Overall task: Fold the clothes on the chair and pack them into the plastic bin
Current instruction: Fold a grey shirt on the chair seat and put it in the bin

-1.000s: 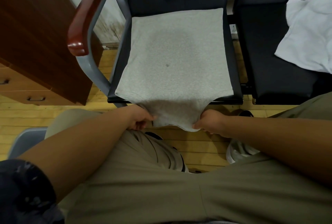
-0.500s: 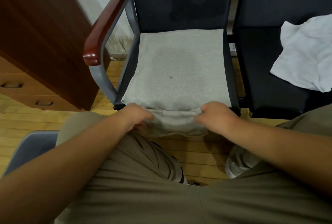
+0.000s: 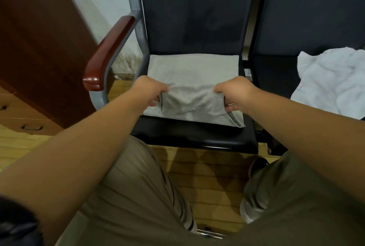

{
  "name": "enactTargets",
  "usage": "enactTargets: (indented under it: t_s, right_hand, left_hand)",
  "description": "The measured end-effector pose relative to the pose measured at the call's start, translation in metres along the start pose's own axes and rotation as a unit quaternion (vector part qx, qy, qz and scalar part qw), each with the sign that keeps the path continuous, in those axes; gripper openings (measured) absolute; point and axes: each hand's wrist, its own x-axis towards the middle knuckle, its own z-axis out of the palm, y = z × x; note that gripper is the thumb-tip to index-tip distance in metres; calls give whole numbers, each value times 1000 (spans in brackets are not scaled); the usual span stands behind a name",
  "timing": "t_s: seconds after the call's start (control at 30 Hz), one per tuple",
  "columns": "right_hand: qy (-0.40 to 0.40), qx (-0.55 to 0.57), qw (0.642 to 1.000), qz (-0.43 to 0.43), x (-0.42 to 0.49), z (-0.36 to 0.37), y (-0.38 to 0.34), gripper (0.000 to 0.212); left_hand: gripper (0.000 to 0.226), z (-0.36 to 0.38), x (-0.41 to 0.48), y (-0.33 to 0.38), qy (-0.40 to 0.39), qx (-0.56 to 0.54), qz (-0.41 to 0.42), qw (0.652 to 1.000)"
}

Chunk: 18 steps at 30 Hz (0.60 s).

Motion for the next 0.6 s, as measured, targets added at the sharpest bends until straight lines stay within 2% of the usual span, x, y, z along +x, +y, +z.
enactTargets:
  t_s: [0.1, 0.23, 0.33, 0.4, 0.5, 0.6]
  right_hand:
    - [-16, 0, 1000, 18, 29, 6, -3, 22]
    - [-72, -77, 993, 62, 50, 11, 14, 34]
    - [-100, -153, 980, 83, 59, 15, 23, 38]
    - [-102, -211, 970, 62, 62, 16, 19, 32]
    - [-87, -238, 967, 25, 63, 13, 7, 14]
    - [-68, -165, 984, 18, 65, 5, -3, 4]
  left_hand:
    - [21, 15, 24, 4, -11, 10, -18, 1000]
    - [27, 30, 45, 2, -73, 162, -10, 984]
    - [43, 36, 44, 8, -119, 312, 16, 943]
    - [49, 40, 41, 10, -122, 388, 35, 913]
    - [45, 40, 46, 13, -104, 390, 33, 914]
    - [32, 34, 53, 21, -91, 328, 19, 940]
